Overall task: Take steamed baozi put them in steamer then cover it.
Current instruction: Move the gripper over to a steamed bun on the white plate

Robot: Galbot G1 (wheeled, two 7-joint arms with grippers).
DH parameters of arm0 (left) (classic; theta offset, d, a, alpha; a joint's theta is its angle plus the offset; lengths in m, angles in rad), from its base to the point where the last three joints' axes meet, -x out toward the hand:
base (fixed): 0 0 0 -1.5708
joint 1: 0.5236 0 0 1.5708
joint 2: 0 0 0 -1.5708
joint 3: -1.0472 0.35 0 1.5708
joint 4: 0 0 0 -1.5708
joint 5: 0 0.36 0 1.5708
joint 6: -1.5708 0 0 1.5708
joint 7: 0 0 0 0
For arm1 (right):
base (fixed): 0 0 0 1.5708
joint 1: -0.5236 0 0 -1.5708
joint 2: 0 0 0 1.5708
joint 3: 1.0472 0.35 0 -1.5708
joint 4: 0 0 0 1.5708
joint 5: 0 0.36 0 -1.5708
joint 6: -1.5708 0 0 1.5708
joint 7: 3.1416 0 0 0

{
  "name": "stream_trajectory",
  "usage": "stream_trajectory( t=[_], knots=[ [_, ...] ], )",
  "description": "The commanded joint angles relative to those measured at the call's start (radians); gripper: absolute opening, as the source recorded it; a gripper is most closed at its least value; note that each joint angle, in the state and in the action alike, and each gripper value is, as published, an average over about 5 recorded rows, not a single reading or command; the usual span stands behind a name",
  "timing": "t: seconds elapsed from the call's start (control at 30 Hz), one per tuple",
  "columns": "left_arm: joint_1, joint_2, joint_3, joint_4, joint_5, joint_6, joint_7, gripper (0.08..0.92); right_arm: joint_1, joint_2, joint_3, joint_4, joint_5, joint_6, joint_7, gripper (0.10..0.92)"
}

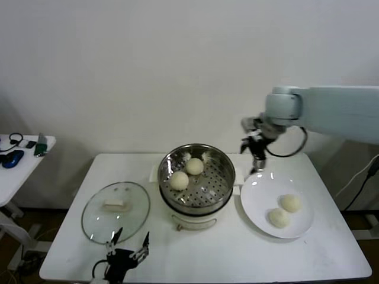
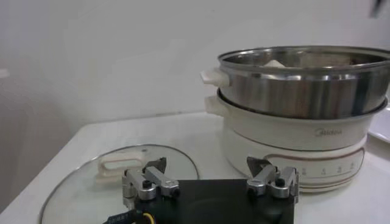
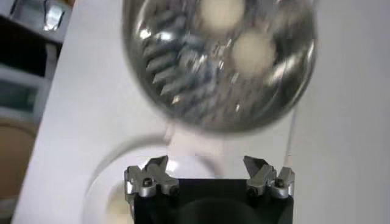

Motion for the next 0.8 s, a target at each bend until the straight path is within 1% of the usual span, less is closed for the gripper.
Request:
stream_trajectory(
  t=[0.03, 0.3, 0.5, 0.8],
  knots=[
    [-0.005, -0.005, -0.001, -0.001, 0.0, 0.003, 0.001, 0.823, -0.07, -0.258, -0.083, 0.079, -0.183, 0.041, -0.02, 0.823],
    [-0.009, -0.015, -0.008, 0.001, 0.0, 0.004, -0.001, 0.823, -0.358, -0.273, 0.105, 0.033, -0.3, 0.002, 0.02, 0.823],
    [-0.007, -0.017, -0.009, 0.005, -0.001, 0.0, -0.005, 0.823, -0.547, -0.259, 0.249, -0.018, -0.345, -0.03, 0.055, 0.823],
    [-0.006, -0.016, -0.008, 0.008, -0.002, -0.005, -0.006, 0.823, -0.65, -0.233, 0.356, -0.082, -0.413, -0.051, 0.101, 0.823]
  ],
)
